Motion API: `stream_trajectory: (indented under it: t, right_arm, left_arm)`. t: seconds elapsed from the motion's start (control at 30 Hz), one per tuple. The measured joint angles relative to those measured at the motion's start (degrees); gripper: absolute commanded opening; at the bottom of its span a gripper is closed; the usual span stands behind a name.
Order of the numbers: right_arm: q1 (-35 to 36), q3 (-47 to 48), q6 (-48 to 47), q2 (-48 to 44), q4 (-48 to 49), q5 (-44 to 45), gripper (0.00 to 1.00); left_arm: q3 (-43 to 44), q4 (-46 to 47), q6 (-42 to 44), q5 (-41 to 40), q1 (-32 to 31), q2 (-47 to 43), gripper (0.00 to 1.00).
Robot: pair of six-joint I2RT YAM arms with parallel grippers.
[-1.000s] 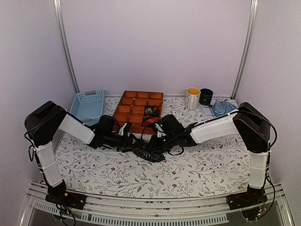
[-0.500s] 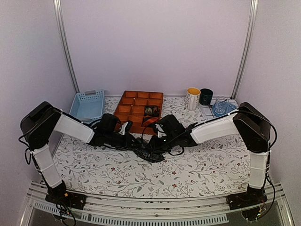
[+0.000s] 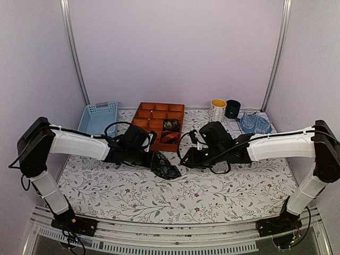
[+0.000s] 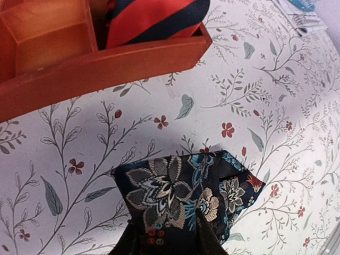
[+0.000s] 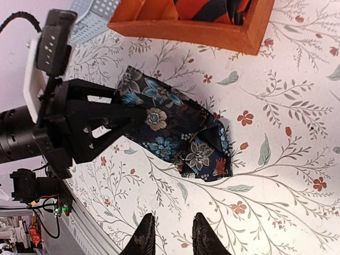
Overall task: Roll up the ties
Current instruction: Roll the tie at the center of the board.
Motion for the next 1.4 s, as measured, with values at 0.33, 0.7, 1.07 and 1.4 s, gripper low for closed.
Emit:
stream_trajectory:
  t: [0.33, 0.7, 1.07, 1.4]
  right_arm:
    - [0.0, -8.6, 1.0, -4.1, 0.0, 3.3, 0.24]
    - [-1.6, -14.2, 3.6, -4.1, 1.2, 4.8, 0.24]
    - [-3.5, -18.4, 5.5, -4.4, 2.5, 5.4, 0.25]
    - [-3.9, -19.8, 6.2, -4.8, 4.1, 5.4, 0.25]
  left_arm:
    - [10.5, -13.0, 4.2, -21.3, -10.5, 4.7, 0.17]
    - [22.5, -25.1, 6.2, -38.8, -18.6, 14.4, 0.19]
    - [27.9, -29.7, 7.7, -43.4, -22.0, 18.7, 0.49]
    - [29.4, -30.0, 8.0, -40.0, -23.9, 19.0, 0.63]
